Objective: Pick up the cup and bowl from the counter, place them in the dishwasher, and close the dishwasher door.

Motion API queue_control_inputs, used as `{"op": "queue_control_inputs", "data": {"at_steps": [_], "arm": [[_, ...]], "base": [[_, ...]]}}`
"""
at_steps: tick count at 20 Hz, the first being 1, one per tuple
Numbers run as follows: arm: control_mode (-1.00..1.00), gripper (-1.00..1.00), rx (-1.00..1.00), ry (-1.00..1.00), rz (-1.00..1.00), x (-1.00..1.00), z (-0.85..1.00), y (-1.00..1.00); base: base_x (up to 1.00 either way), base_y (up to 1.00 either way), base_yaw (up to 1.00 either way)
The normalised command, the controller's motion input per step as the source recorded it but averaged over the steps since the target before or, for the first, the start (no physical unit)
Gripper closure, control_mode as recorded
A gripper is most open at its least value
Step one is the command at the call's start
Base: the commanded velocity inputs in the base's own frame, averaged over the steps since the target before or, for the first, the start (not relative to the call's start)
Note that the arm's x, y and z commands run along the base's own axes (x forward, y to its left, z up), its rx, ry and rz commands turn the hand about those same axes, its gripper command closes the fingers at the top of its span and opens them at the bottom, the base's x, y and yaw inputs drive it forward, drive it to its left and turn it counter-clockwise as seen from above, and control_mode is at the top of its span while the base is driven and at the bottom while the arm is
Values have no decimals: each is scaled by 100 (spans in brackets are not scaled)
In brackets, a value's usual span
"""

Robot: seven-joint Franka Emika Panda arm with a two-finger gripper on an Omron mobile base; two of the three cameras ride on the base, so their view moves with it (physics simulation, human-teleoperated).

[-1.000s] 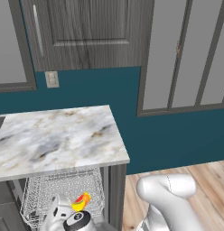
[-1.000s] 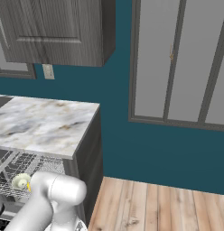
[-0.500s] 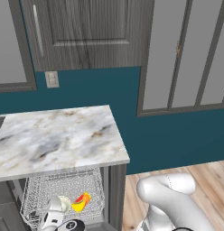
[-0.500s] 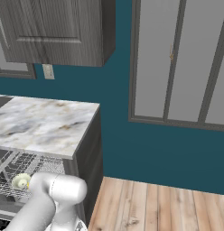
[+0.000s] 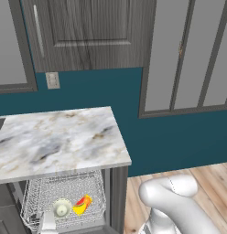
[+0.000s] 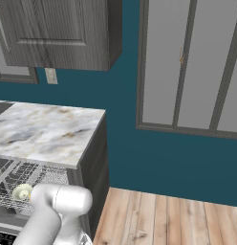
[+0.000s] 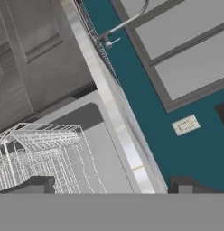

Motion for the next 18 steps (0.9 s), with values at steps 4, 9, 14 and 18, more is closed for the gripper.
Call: {"op": "queue_control_inputs", "data": {"at_steps": [4, 9, 14, 18], "arm": [[-100, -100, 0, -11, 0, -51, 3, 16], [-100, -100, 0, -11, 0, -51, -27, 11], [-100, -100, 0, -11, 0, -50, -25, 9], [-100, -100, 0, -10, 0, -44, -30, 12]], "base": [[0, 0, 0], [0, 0, 0], [0, 0, 0], [0, 0, 0]]}}
